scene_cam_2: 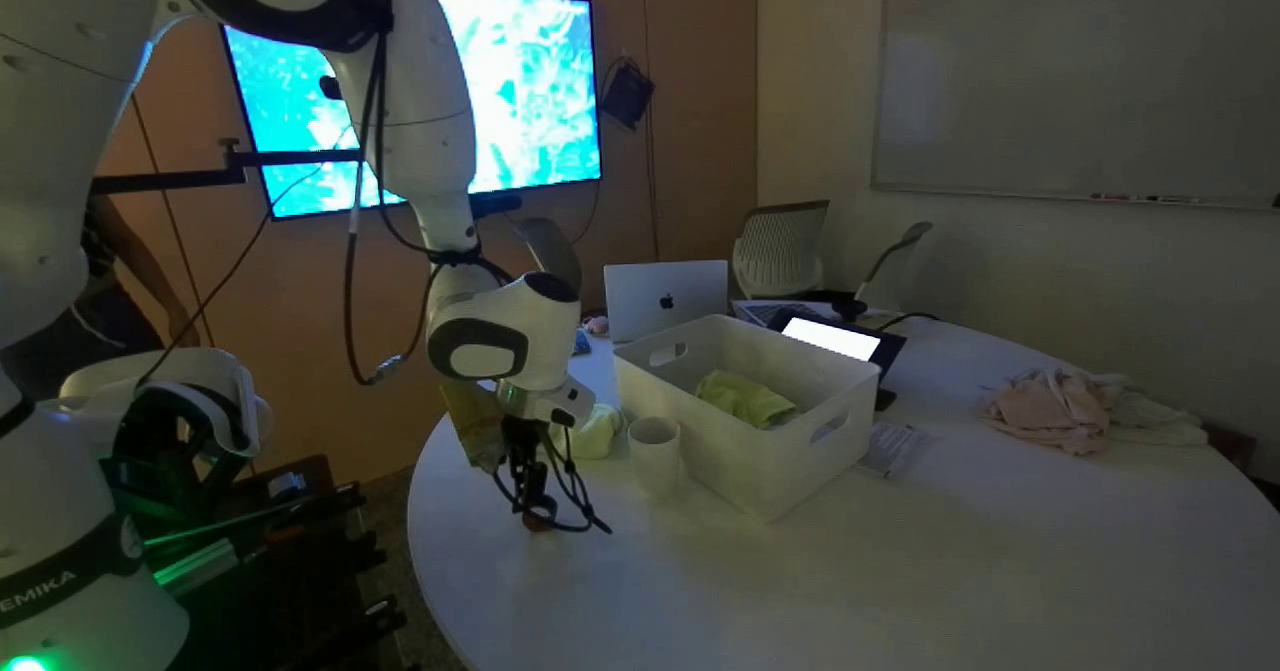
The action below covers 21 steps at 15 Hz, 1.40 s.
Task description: Put the towels in the basket and the smaller objects into the white mug
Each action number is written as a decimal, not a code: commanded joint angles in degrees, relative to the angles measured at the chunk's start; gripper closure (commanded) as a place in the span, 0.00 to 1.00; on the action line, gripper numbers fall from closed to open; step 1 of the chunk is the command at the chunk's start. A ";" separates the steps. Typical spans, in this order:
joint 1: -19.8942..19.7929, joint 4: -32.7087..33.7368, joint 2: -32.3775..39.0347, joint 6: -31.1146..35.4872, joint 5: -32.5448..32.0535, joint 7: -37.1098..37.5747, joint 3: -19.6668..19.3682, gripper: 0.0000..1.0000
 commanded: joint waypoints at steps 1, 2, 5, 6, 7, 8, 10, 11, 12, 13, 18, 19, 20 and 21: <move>-3.26 1.99 2.86 1.57 0.20 -4.23 2.39 0.00; -4.10 2.31 3.37 1.57 0.23 -5.05 2.87 0.00; -6.18 3.48 4.93 1.29 -0.04 -7.14 3.67 0.00; -6.68 3.91 5.37 1.05 -0.22 -7.63 3.73 0.00; -6.96 4.20 5.58 0.94 -0.41 -7.86 3.64 0.00; -7.37 4.38 5.72 0.88 -0.61 -8.30 3.67 0.00; -7.80 4.65 5.60 0.75 -1.06 -8.86 3.58 0.00; -7.71 4.92 5.55 0.68 -1.36 -8.95 3.37 0.00; -7.54 5.08 5.37 0.66 -1.71 -9.02 3.17 0.00; -7.45 5.42 5.39 0.60 -2.07 -9.24 3.12 0.00; -5.40 7.65 5.12 0.17 -5.15 -8.84 1.93 0.00; -4.78 8.34 5.32 0.35 -5.90 -8.68 1.54 0.00; -4.09 8.99 5.34 0.68 -6.51 -8.19 1.10 0.00; -3.70 9.54 5.29 0.77 -6.91 -7.96 0.86 0.00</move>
